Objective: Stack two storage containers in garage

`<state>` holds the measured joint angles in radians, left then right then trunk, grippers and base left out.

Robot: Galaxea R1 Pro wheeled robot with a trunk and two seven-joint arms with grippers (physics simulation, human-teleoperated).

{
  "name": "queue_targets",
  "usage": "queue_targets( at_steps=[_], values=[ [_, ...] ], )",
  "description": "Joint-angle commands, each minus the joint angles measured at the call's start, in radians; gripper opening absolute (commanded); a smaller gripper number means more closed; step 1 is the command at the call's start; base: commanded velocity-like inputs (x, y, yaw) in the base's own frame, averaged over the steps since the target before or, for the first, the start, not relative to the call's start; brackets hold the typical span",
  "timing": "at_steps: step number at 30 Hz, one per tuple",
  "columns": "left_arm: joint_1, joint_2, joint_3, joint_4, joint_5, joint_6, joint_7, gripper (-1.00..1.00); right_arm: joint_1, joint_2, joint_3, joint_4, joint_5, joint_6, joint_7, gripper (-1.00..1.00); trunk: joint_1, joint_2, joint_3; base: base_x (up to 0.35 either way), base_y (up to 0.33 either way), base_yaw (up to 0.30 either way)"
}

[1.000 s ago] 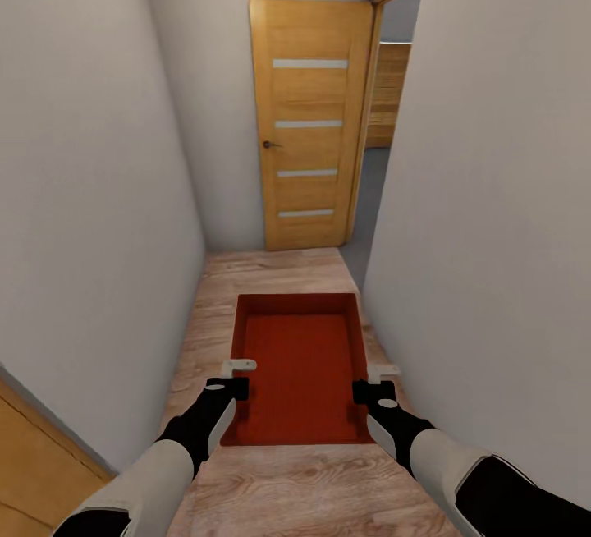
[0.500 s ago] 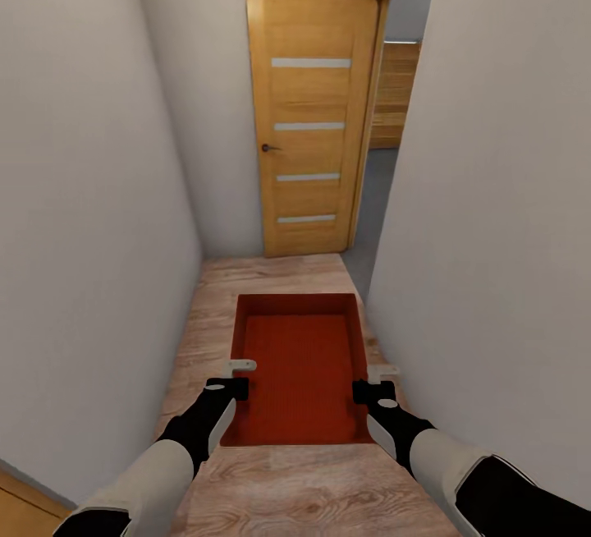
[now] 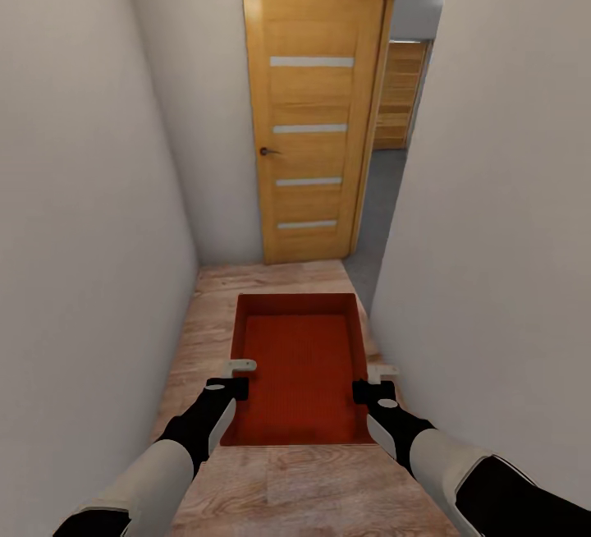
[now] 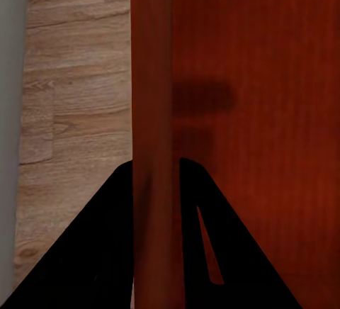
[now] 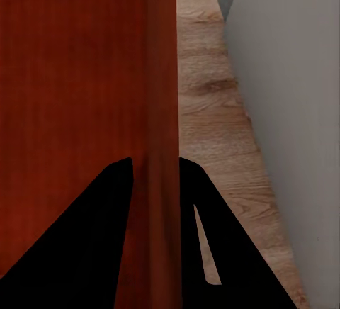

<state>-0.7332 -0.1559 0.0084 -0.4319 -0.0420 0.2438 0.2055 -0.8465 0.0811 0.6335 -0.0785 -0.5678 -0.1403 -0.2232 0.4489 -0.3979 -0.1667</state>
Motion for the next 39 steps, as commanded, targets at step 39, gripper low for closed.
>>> queue_targets(
  at_steps=[39],
  values=[
    [0.0,0.001,-0.011,0.047,0.013,0.025,0.008,-1.0,-0.002,-0.004,-0.02,-0.003,0.009,-0.004,-0.005,-1.0,0.001,-0.002,-0.002,0.323,0.0,0.0]
  ],
)
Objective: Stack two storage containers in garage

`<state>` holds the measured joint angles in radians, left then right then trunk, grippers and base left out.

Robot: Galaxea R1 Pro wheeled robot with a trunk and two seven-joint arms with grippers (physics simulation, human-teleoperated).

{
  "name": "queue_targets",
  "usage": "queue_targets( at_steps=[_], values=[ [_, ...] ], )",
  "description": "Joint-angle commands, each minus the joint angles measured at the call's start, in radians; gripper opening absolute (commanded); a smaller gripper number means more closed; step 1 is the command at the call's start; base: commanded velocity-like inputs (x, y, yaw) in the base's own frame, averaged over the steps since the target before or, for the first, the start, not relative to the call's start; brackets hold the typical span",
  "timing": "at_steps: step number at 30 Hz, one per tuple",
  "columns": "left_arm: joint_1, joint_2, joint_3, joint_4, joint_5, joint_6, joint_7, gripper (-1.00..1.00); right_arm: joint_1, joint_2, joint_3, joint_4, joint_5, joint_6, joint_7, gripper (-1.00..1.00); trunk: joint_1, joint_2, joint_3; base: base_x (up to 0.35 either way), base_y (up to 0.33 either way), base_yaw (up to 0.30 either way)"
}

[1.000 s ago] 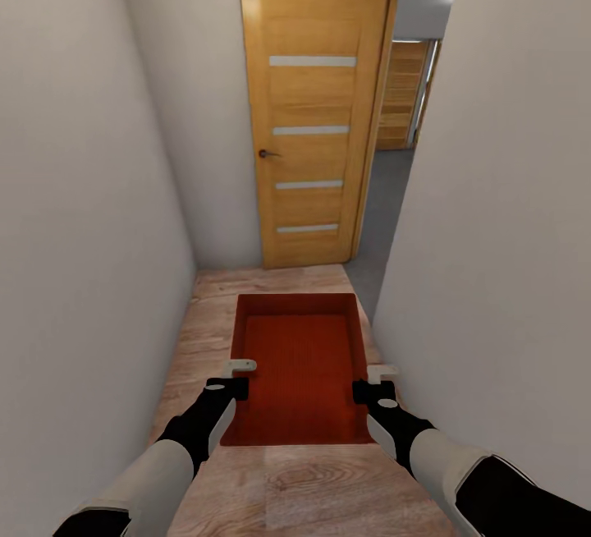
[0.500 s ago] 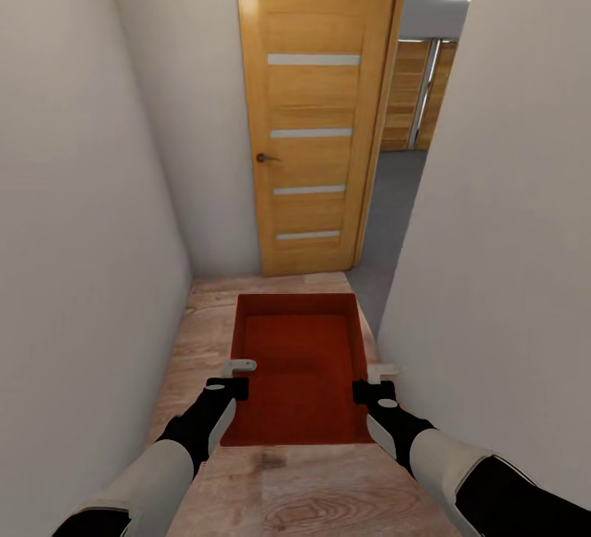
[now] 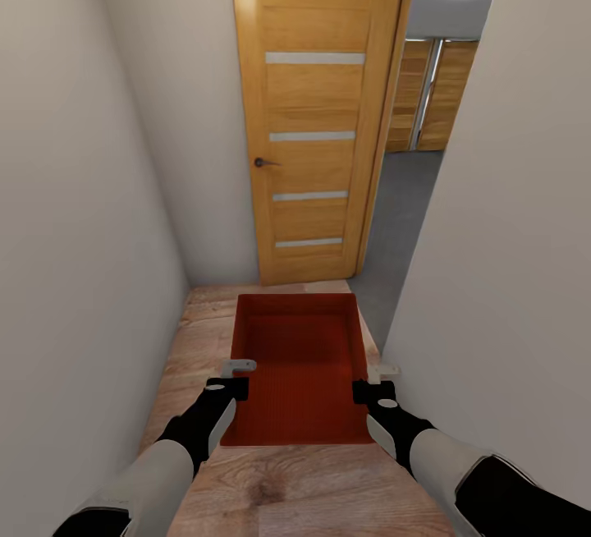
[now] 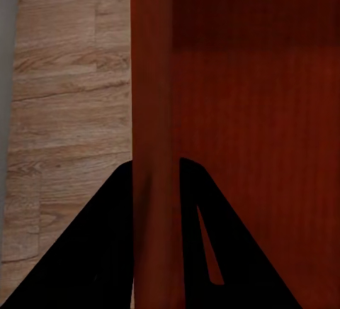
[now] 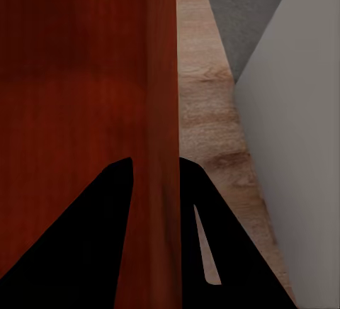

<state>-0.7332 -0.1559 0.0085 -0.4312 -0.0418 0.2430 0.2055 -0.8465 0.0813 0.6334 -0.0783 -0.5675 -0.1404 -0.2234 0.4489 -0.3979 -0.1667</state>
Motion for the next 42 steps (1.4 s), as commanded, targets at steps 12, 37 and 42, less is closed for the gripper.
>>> queue_targets(
  at_steps=[12,37,42],
  values=[
    [0.0,0.001,-0.012,0.046,0.013,0.025,0.008,-1.0,-0.002,-0.003,-0.02,-0.003,0.009,-0.004,-0.005,-1.0,0.001,-0.002,-0.002,0.323,0.0,0.0],
    [0.0,0.001,-0.012,0.046,0.013,0.025,0.008,-1.0,-0.002,-0.002,-0.02,-0.003,0.009,-0.004,-0.005,-1.0,0.001,-0.002,-0.002,0.323,0.0,0.0],
    [0.0,0.001,-0.012,0.046,0.013,0.025,0.008,-1.0,-0.002,-0.002,-0.02,-0.003,0.008,-0.004,-0.005,-1.0,0.001,-0.002,-0.002,0.323,0.0,0.0]
  ],
)
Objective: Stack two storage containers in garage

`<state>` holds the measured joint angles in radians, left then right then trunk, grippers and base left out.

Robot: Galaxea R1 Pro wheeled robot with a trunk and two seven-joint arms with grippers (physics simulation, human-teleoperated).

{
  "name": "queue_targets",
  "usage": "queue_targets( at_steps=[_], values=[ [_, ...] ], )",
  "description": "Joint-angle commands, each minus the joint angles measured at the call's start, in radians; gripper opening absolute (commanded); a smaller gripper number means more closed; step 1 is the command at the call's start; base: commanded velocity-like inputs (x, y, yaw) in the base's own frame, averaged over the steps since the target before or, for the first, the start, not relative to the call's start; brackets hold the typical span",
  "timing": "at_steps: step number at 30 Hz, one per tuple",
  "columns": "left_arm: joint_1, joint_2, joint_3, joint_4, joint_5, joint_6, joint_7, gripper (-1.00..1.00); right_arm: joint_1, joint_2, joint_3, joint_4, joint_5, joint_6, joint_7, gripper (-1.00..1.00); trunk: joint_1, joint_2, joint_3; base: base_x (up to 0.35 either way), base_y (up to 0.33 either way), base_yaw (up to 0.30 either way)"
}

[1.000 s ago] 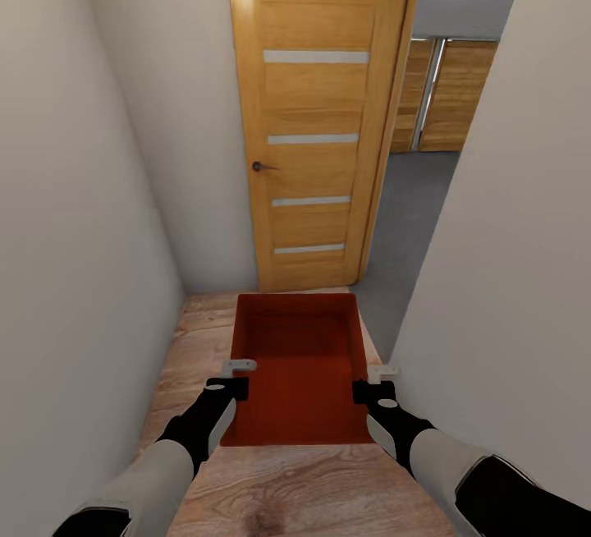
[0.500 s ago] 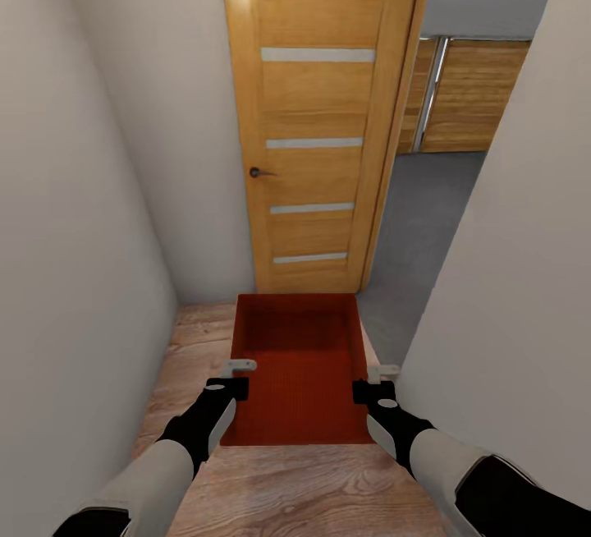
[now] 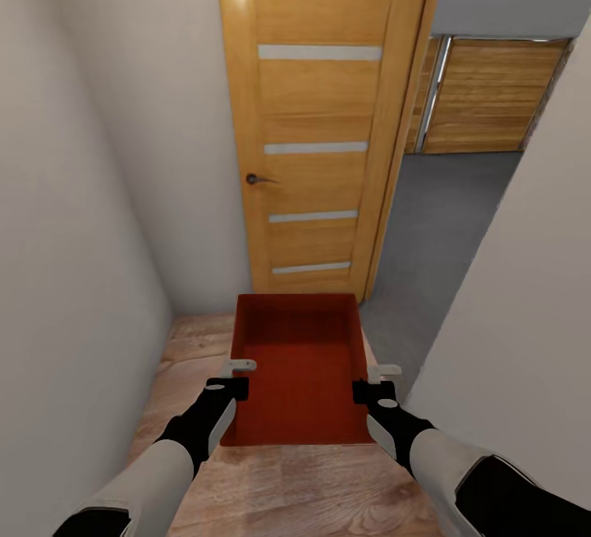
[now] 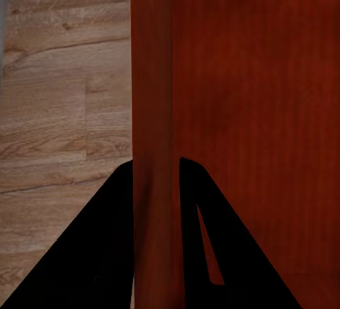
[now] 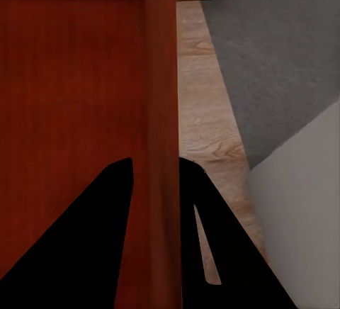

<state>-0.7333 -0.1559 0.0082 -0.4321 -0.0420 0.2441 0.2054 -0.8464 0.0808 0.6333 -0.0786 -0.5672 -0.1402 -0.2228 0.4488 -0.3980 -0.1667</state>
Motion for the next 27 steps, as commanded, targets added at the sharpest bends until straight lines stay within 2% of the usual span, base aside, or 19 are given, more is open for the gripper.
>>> queue_targets(
  at_steps=[1,11,27],
  values=[
    [0.0,0.001,-0.011,0.047,0.013,0.024,0.008,-1.0,-0.002,-0.001,-0.02,-0.003,0.008,-0.004,-0.006,-1.0,0.001,-0.002,-0.002,0.323,0.0,0.0],
    [0.0,0.001,-0.011,0.047,0.013,0.024,0.008,-1.0,-0.002,0.0,-0.02,-0.003,0.007,-0.004,-0.006,-1.0,0.001,-0.002,-0.003,0.323,0.0,-0.022],
    [0.0,0.002,-0.012,0.046,0.013,0.024,0.008,-1.0,-0.002,0.002,-0.02,-0.003,0.007,-0.004,-0.006,-1.0,0.001,-0.002,-0.019,0.323,0.0,-0.197]
  ],
)
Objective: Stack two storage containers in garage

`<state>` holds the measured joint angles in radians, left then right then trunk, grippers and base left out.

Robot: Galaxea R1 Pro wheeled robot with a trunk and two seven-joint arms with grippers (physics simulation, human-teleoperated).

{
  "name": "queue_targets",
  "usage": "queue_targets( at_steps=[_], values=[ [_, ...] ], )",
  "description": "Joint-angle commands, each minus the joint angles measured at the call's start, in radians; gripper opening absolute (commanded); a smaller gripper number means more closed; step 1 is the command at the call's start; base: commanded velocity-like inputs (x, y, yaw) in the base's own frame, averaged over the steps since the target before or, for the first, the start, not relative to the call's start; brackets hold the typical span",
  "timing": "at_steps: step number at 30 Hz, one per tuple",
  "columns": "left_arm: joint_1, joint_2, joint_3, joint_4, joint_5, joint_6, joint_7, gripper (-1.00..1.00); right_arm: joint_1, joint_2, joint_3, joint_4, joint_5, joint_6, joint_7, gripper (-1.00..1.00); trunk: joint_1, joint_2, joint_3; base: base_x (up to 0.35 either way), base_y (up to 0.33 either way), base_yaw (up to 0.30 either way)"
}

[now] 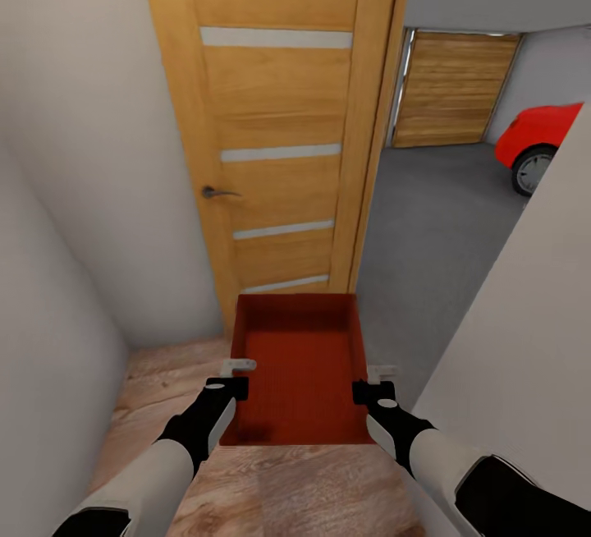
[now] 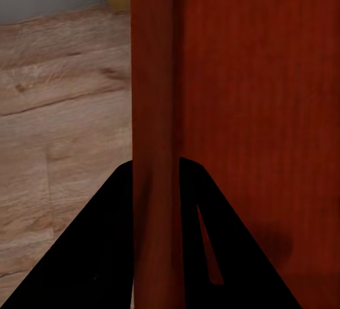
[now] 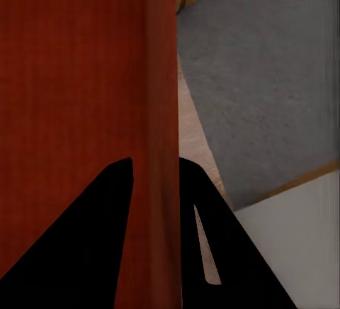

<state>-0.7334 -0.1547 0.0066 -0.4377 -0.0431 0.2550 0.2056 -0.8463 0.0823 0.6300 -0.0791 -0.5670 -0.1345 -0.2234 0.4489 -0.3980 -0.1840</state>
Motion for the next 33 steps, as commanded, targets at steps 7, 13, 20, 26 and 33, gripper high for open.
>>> queue_targets(
  at_steps=[7,13,20,26,33],
  values=[
    [0.0,0.001,-0.011,0.051,0.015,0.013,0.008,-1.0,-0.002,-0.001,-0.016,-0.002,0.007,-0.01,-0.005,-1.0,0.001,-0.002,-0.009,0.323,0.03,-0.209],
    [0.0,0.001,-0.011,0.05,0.013,0.013,0.008,-1.0,-0.002,-0.001,-0.016,-0.003,0.007,-0.01,-0.005,-1.0,0.001,-0.002,-0.015,0.321,0.134,-0.176],
    [0.0,0.001,-0.011,0.048,0.011,0.012,0.008,-1.0,-0.002,-0.002,-0.016,-0.002,0.007,-0.01,-0.005,-1.0,0.001,-0.002,-0.015,0.144,0.027,-0.023],
    [0.0,0.001,-0.011,0.048,0.012,0.012,0.008,-1.0,-0.002,-0.003,-0.016,-0.003,0.007,-0.01,-0.005,-1.0,0.001,-0.002,-0.015,0.008,0.005,-0.001],
    [0.0,0.001,-0.011,0.049,0.014,0.013,0.008,-1.0,-0.002,-0.003,-0.016,-0.002,0.007,-0.01,-0.005,-1.0,0.001,-0.002,-0.015,0.075,0.216,0.0]
  ],
)
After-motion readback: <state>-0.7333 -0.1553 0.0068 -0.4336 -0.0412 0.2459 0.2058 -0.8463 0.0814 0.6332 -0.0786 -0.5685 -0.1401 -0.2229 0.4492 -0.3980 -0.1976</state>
